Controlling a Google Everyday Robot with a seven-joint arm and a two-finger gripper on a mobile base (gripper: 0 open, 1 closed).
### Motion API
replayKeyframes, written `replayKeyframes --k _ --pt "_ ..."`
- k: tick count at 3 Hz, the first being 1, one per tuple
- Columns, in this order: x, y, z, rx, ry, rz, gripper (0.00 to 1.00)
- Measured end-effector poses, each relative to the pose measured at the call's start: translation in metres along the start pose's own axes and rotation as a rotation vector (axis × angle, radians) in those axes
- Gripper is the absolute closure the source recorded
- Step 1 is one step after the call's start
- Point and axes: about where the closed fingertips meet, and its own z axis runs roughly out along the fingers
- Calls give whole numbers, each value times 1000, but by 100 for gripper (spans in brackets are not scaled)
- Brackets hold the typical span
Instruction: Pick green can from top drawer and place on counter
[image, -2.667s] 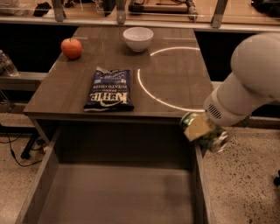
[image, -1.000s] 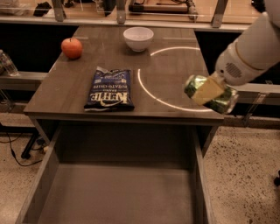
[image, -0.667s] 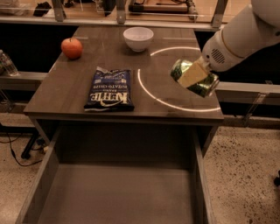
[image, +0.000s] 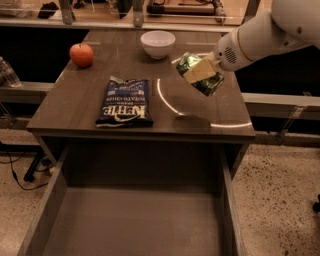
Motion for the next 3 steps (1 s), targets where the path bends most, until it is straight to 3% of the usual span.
replayKeyframes --k 1,2,3 --pt "-13 1 25 9 -6 -20 100" --pt "-11 2 47 36 47 -52 92" --pt "-1 4 67 48 108 -77 69"
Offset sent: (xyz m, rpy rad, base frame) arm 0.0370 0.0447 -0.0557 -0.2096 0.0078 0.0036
